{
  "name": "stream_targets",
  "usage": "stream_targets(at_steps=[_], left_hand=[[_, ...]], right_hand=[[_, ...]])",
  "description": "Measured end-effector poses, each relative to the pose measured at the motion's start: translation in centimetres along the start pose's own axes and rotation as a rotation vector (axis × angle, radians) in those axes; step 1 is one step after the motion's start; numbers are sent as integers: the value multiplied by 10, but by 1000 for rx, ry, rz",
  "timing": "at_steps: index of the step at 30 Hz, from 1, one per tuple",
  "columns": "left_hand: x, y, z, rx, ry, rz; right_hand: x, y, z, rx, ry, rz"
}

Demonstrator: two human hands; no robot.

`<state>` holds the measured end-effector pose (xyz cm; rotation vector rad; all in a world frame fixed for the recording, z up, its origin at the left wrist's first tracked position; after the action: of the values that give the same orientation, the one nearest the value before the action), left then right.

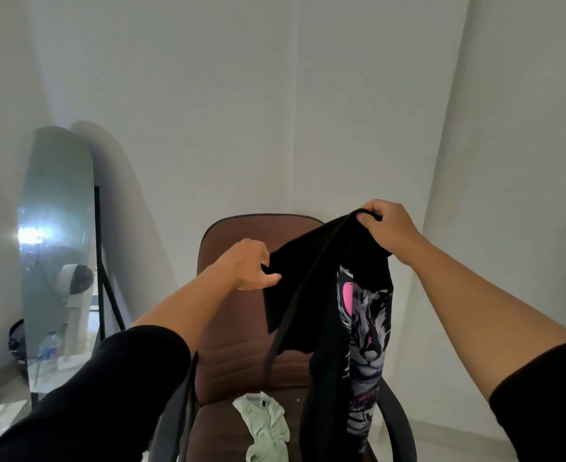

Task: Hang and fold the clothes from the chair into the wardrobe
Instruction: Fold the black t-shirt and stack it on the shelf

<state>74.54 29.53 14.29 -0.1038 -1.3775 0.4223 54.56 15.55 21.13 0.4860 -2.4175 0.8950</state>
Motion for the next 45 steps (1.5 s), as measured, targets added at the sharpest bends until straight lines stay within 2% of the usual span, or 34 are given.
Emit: stream_targets(at_steps=[5, 9, 11, 13, 17, 23, 27, 31, 33, 38, 40, 45], left_hand=[[-16, 13, 18, -101, 61, 162], [-36, 18, 18, -194, -112, 186], [-44, 18, 11, -114, -75, 122], [-48, 21, 9, 10, 108, 96], [-60, 28, 43, 40, 317, 85], [-105, 19, 98, 140, 296, 51], [-113, 10, 94, 234, 332, 143], [-93, 16, 51, 329, 387, 329], [-71, 20, 30, 311, 362, 411], [13, 25, -13, 346, 300, 627], [44, 23, -21, 335, 237, 658], [83, 21, -19, 264, 60, 617]], right_hand=[[15, -11, -21, 51, -24, 55], [27, -16, -17, 46, -9, 80], [32, -17, -12, 29, -10, 98], [36, -18, -8, 9, -23, 116], [37, -21, -9, -10, -26, 128], [34, -25, -26, 23, -5, 125], [35, -26, -31, 54, 30, 101], [49, -26, -15, 27, 98, 109], [55, -24, 3, -15, 148, 96], [49, -14, 40, -68, 278, -34], [43, -10, 45, -54, 297, -71], [40, -9, 31, 5, 314, -101]])
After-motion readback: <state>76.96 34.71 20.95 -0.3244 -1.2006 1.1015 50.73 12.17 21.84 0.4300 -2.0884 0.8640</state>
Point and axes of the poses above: each hand's wrist, its own y-axis away from the middle knuckle, its own x-axis out of the back of the hand, z = x × y, the point moved 8 cm from there along -y, towards the middle knuckle, and after that the axes turned 6 degrees about y, right-handed, at the moved point
